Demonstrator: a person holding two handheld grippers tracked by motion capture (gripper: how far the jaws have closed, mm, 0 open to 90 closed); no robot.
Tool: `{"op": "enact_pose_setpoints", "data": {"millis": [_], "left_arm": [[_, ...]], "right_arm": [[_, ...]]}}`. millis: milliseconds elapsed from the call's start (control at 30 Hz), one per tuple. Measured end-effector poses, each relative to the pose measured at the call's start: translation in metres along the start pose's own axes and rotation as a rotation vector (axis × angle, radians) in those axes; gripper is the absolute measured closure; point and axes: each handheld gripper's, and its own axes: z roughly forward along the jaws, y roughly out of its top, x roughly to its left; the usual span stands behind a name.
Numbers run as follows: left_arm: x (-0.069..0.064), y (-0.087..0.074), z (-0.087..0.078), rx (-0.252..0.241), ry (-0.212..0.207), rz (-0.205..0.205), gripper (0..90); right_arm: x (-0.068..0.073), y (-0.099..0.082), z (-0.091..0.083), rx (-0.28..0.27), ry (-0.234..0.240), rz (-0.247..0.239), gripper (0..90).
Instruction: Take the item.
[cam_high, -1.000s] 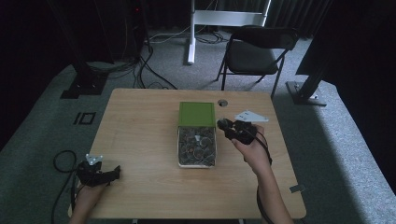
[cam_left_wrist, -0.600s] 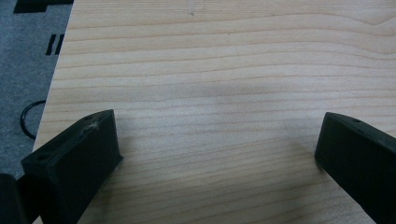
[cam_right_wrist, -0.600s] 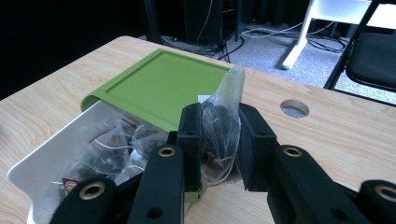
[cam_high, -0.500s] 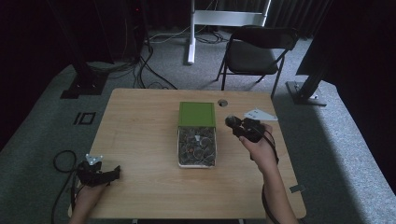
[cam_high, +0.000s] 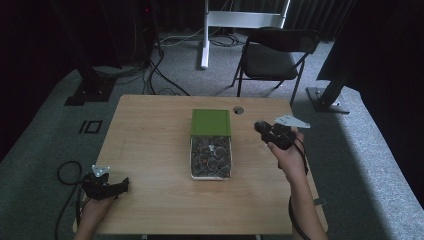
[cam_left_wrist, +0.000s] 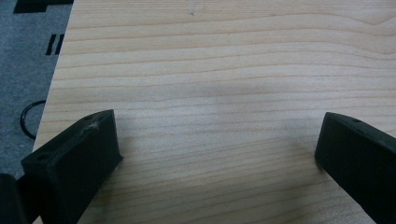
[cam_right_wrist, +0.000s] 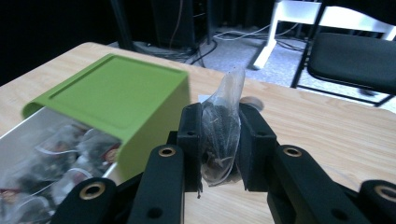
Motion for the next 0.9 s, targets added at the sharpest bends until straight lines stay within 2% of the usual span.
{"op": "enact_pose_setpoints", "data": {"millis": [467,900], "left_arm": [[0.0,0.0,0.0,0.0,0.0,0.0,0.3],[0.0,0.0,0.0,0.0,0.0,0.0,0.3]], "right_arm": [[-0.031,-0.003,-0.004,0.013,-0.072,0.036,73.9],[-0.053,-0.011,0.004,0.044,-0.101,0.073,73.8]]}}
